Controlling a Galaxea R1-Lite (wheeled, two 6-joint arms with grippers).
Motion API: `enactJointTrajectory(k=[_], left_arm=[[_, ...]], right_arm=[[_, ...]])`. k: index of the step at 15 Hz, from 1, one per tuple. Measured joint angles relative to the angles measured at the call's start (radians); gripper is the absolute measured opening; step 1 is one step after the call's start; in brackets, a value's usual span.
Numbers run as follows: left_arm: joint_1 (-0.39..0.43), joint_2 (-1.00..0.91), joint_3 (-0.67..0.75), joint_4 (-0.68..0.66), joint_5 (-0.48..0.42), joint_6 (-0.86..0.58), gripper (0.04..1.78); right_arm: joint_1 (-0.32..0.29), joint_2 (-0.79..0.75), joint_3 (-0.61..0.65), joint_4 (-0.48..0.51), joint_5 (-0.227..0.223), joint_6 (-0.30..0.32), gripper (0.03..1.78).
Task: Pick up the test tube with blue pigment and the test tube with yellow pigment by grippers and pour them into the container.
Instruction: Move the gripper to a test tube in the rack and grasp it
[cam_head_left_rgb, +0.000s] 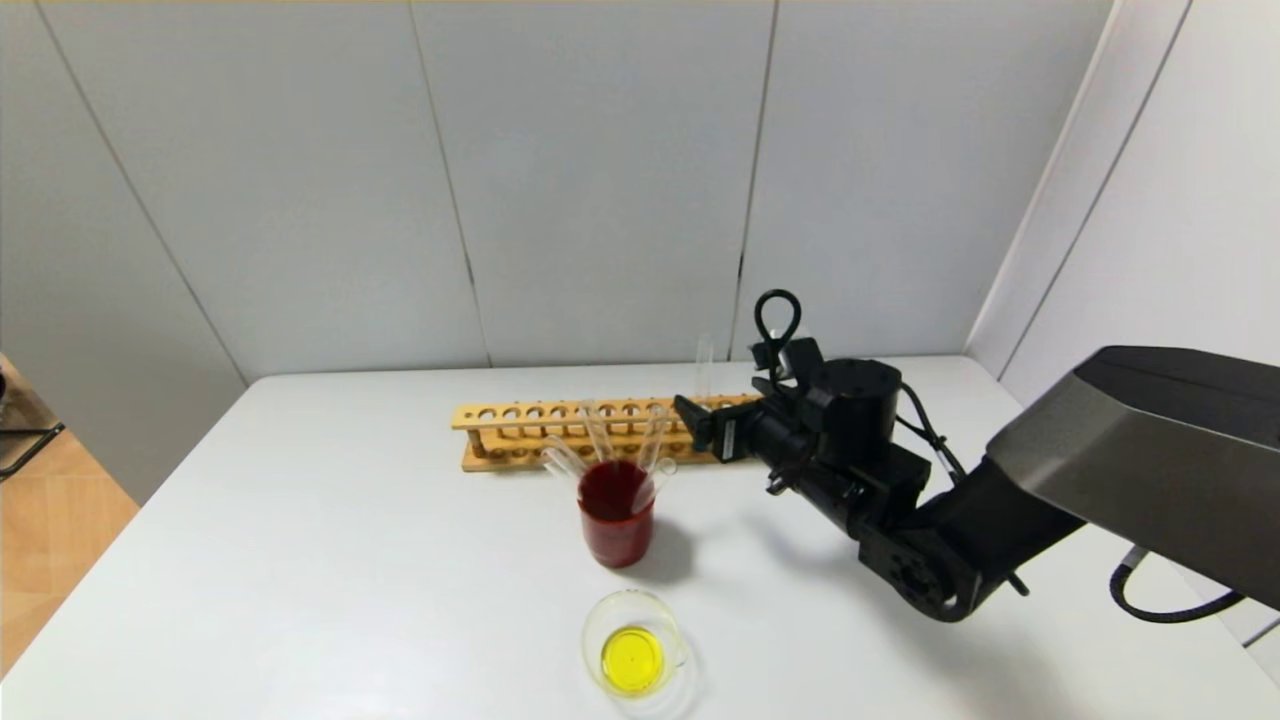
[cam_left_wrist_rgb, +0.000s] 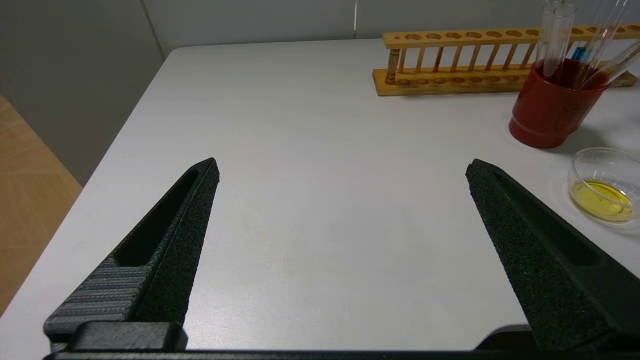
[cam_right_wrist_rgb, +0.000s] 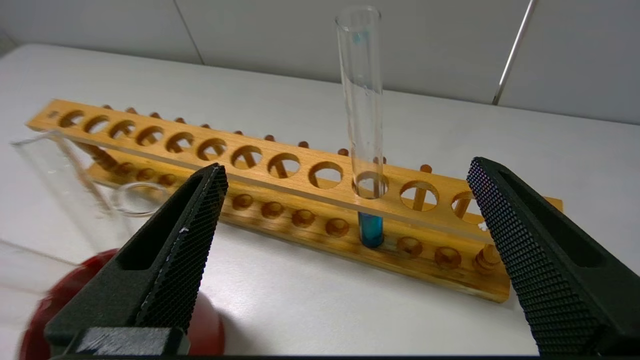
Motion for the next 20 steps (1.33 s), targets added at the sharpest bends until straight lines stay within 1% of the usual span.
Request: enactJointTrajectory(k=[6, 7, 11, 12, 15, 19, 20], left_arm=[[0.000, 0.000, 0.000, 0.000, 0.000, 0.000, 1.75], [0.000, 0.000, 0.000, 0.000, 0.000, 0.000, 1.75], [0.000, 0.000, 0.000, 0.000, 0.000, 0.000, 1.75], [0.000, 0.000, 0.000, 0.000, 0.000, 0.000, 1.75], [0.000, 0.000, 0.000, 0.000, 0.000, 0.000, 1.75], [0.000, 0.000, 0.000, 0.000, 0.000, 0.000, 1.75], [0.000, 0.000, 0.000, 0.000, 0.000, 0.000, 1.75]], right_arm=[[-0.044, 0.103, -0.138, 0.080, 0.003, -0.027, 1.75], [-0.049, 0.113, -0.156, 0.093, 0.010, -0.032, 1.75], [-0.053, 0.131, -0.193, 0.108, 0.066, -0.048, 1.75], [-0.053, 0.133, -0.203, 0.108, 0.072, -0.049, 1.75], [-0.053, 0.135, -0.234, 0.111, 0.073, -0.053, 1.75], [-0.059, 0.157, -0.263, 0.113, 0.074, -0.085, 1.74], [-0.063, 0.164, -0.268, 0.114, 0.076, -0.092, 1.71]])
